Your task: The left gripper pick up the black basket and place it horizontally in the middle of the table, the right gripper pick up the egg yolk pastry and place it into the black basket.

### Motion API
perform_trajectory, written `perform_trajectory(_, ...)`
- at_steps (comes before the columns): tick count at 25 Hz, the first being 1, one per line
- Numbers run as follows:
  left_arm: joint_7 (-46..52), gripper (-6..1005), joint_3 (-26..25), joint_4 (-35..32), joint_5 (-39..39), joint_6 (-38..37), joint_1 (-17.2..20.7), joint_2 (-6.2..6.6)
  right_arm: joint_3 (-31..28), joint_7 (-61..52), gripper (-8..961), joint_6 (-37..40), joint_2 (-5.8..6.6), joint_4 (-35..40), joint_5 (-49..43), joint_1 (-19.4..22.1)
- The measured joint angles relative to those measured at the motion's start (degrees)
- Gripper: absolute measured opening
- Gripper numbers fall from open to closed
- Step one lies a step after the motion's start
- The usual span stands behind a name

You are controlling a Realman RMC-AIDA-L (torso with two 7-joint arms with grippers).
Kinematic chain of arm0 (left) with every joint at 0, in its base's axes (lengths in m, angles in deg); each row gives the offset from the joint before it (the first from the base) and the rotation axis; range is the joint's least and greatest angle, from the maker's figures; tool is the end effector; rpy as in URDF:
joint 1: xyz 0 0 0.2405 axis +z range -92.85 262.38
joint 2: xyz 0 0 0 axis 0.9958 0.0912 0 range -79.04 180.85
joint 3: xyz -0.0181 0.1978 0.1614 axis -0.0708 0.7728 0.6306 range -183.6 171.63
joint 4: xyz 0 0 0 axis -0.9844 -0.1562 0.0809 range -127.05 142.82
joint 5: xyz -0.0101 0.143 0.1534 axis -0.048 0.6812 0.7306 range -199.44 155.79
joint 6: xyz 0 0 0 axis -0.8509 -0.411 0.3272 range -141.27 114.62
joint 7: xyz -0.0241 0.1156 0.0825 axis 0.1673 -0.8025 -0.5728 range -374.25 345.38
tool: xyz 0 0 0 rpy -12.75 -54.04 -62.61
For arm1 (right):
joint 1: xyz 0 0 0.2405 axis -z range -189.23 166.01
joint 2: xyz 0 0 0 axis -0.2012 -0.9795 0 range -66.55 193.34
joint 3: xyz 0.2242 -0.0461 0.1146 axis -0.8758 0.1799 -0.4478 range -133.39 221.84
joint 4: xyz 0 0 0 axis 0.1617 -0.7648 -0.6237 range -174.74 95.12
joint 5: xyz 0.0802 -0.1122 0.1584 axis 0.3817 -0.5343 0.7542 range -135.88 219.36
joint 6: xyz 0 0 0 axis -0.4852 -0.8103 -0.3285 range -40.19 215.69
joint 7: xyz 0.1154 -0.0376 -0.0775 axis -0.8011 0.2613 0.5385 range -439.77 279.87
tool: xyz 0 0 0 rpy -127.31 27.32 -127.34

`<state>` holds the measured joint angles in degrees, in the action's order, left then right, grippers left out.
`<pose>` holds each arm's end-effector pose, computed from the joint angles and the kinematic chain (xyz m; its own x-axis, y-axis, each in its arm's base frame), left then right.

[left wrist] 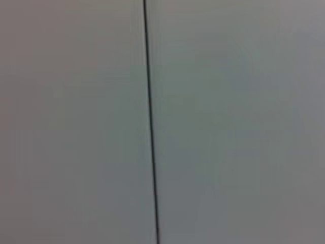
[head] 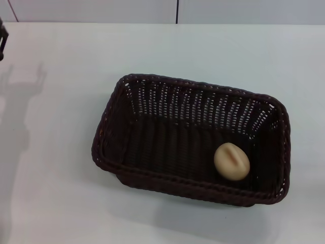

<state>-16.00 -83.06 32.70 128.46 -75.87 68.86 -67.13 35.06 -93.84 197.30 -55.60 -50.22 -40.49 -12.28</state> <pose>-0.3349 0.3298 0.0359 0.7546 -0.1640 0.6354 0.6511 0.0670 -0.7560 0.3693 0.1388 0.0466 0.6084 0.4136 -0.6773 -0.7849 0.1876 -0.5906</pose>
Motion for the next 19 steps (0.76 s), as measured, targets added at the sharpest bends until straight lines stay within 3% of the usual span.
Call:
perform_trajectory(8,1.52,763,0.0,-0.63,-0.21,-0.42,2.52,-0.25,-0.62,-2.96,788,-3.31,-0.12,2.85,3.67,2.56)
perform_trajectory(19,2.52,764,-0.18,-2.95,-0.16,-0.87,3.33,-0.23,-0.28,-3.46,813,-4.16,-0.17,2.68,3.62,2.72)
